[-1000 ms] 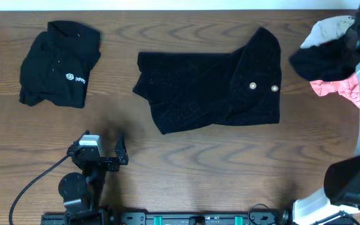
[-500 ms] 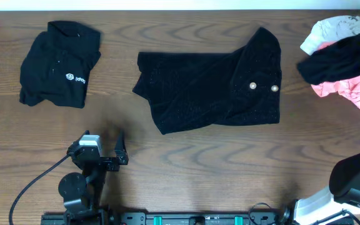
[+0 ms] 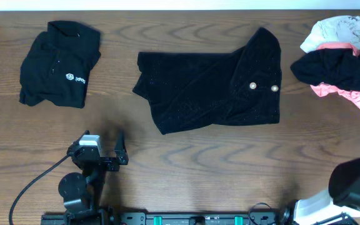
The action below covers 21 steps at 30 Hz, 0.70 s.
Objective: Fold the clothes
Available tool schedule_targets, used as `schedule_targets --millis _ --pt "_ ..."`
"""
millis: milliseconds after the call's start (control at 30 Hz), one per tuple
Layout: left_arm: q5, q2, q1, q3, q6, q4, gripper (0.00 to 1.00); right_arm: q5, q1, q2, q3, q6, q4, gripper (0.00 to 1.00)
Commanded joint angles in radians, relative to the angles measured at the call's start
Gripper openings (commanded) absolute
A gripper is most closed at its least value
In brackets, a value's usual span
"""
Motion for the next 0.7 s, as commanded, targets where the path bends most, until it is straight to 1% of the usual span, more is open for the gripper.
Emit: schedule_targets --millis 0,67,100,133,167,333,533,600,667 --pt "0.005 -0.006 0.006 -0.024 0.002 -0.006 0.98 -0.402 0.032 -0.087 0.008 -0.080 -0.021 0.99" --pt "0.005 -0.006 0.006 -0.024 0.002 -0.006 0.98 -0.656 0.043 -0.087 0.008 -0.161 -0.021 0.99" --pt "0.006 -0.006 0.006 -0.024 0.002 -0.006 0.98 -0.740 0.053 -0.081 0.006 -0.169 -0.023 0.98" --pt "0.005 -0.006 0.006 -0.024 0.002 -0.006 0.98 -0.777 0.064 -0.076 0.005 -0.159 -0.029 0.95" --pt "0.005 -0.006 0.006 -0.024 0.002 -0.006 0.98 -0.789 0.082 -0.068 0.005 -0.135 -0.041 0.94" --pt "0.006 -0.006 0.006 -0.024 0.002 -0.006 0.98 -0.681 0.207 -0.024 0.005 0.011 -0.071 0.94" --pt "0.005 -0.006 0.006 -0.024 0.002 -0.006 0.98 -0.384 0.390 0.040 0.005 0.224 -0.059 0.95" --pt "0.005 -0.006 0.006 -0.024 0.002 -0.006 0.98 -0.314 0.437 0.076 0.005 0.293 -0.051 0.93" --pt "0.005 -0.006 0.006 -0.024 0.002 -0.006 0.98 -0.292 0.467 0.113 0.005 0.344 -0.040 0.91"
